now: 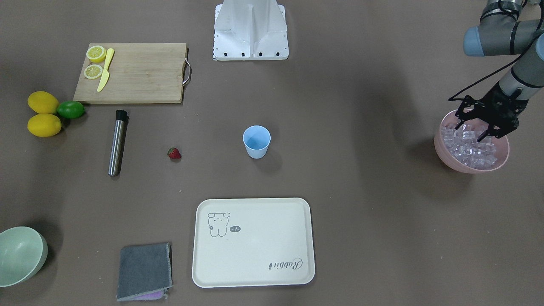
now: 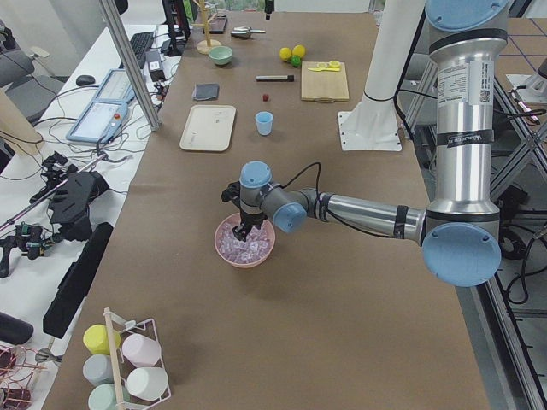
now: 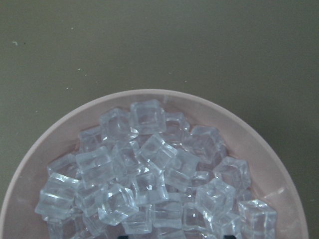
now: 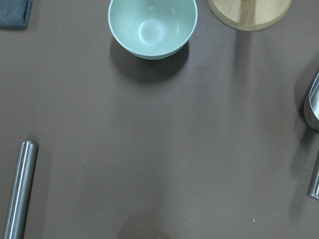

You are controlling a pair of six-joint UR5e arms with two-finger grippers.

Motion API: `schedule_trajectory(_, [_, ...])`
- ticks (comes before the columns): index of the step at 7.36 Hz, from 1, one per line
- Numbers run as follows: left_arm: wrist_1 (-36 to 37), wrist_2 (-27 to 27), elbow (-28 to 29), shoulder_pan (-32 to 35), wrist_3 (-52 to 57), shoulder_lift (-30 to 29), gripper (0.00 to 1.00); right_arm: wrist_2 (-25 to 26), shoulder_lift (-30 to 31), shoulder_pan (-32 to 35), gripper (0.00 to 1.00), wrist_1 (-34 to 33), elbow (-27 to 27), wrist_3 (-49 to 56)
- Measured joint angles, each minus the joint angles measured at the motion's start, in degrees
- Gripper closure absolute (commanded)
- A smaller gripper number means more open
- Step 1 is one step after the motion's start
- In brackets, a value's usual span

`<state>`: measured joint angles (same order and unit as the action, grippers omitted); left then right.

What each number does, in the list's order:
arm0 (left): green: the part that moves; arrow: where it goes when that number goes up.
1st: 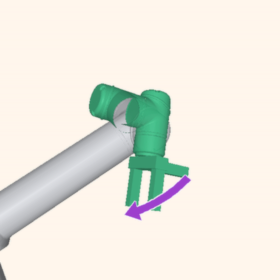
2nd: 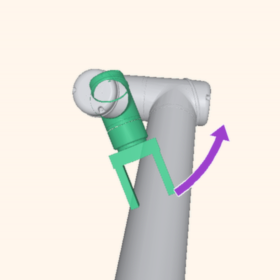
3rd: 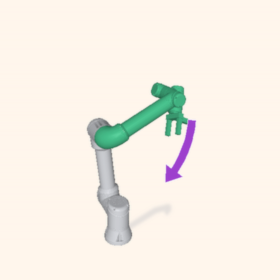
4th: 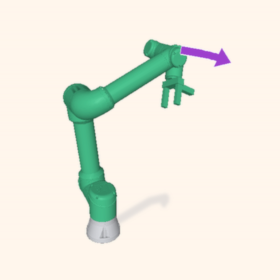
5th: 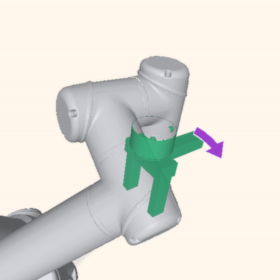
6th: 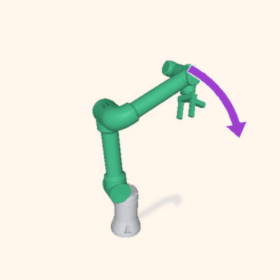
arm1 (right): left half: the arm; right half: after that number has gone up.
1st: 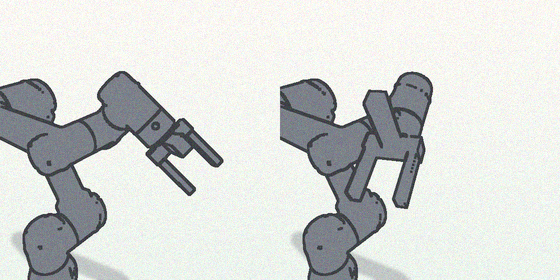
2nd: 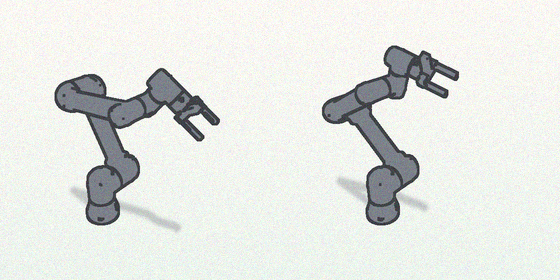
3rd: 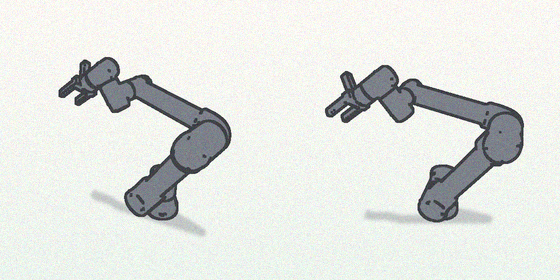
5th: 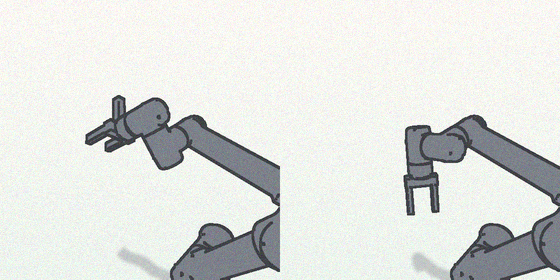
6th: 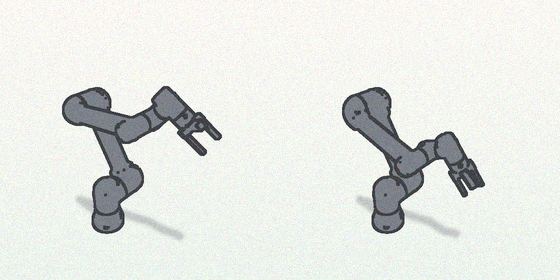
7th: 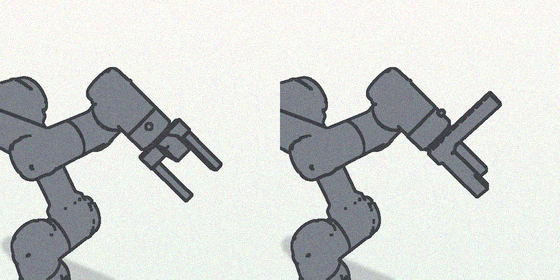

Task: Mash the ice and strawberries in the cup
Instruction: 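Close the left gripper on a clear ice cube and lift it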

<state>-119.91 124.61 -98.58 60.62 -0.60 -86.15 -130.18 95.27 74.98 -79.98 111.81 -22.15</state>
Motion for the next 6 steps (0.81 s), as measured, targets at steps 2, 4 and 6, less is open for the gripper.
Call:
schedule_trajectory(2, [0.08, 0.1, 0.58, -0.89, 4.07, 0.31, 0.3, 0.08, 0.0, 0.0, 0.0, 0.05, -0.01, 0.0])
schedule_trajectory(4, [0.11, 0.11, 0.98, -1.08, 6.2, 0.59, 0.3, 0.12, 0.0, 0.0, 0.0, 0.08, 0.06, 0.0])
schedule_trajectory(6, [0.08, 0.17, 1.62, -1.07, 8.07, 0.73, 0.33, 0.18, 0.0, 0.0, 0.0, 0.09, 0.06, 0.0])
